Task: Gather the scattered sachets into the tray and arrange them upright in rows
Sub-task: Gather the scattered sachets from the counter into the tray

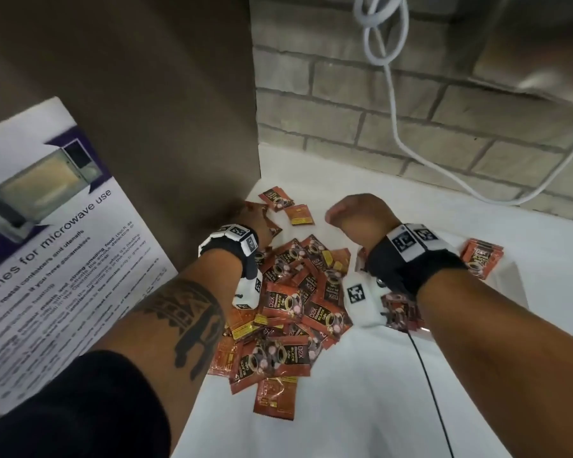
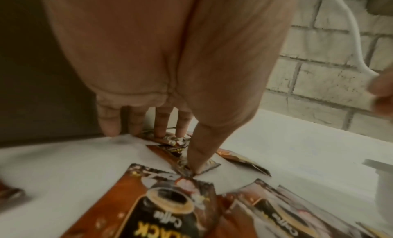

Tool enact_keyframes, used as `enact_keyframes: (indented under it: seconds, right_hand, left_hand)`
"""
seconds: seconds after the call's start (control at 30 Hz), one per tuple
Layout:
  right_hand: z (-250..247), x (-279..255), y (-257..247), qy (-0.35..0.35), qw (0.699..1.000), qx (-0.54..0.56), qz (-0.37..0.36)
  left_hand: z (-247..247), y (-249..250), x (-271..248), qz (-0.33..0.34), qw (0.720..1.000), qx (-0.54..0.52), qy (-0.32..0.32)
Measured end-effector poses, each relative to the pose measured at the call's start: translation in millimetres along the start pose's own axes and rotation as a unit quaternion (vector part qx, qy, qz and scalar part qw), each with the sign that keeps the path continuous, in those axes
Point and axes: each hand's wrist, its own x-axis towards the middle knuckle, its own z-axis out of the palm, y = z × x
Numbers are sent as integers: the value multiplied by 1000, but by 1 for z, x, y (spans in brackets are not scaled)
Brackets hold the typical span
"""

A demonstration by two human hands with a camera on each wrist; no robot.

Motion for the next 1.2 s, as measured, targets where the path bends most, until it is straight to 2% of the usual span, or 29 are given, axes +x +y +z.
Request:
enact_keyframes:
  seconds: [0.1, 0.2, 0.37, 0.47, 0.57, 0.73, 0.9, 1.0, 1.1, 1.2]
  right_hand:
    - [16, 36, -26, -12, 1000, 13, 21]
    - [39, 69, -43, -49, 998, -28, 39]
    - [74, 105, -43, -36, 997, -1, 75]
    - [87, 117, -44, -41, 993, -70, 87]
    - [107, 134, -47, -5, 990, -105, 91]
    - [130, 148, -48, 49, 987, -131, 76]
    - [135, 151, -50, 51, 991, -107, 65]
    - [128, 154, -46, 20, 995, -79, 55]
    - [100, 149, -45, 17, 996, -84, 32]
    - [56, 129, -37, 9, 999, -21, 44]
  left_hand:
    - [4, -5, 6, 24, 1000, -5, 11]
    - [-2, -7, 1, 30, 999, 18, 17]
    - [-7, -14, -4, 73, 996, 57, 3]
    - [-18, -16, -10, 90, 993, 73, -22]
    - [-22, -15, -15, 94, 994, 39, -47]
    - [-16, -17, -15, 111, 994, -11, -2]
    - [3, -21, -2, 76, 995, -55, 30]
    - [6, -22, 0, 71, 995, -69, 3]
    - [3, -23, 0, 62, 996, -53, -33]
    - [-4, -17, -6, 46, 998, -1, -53]
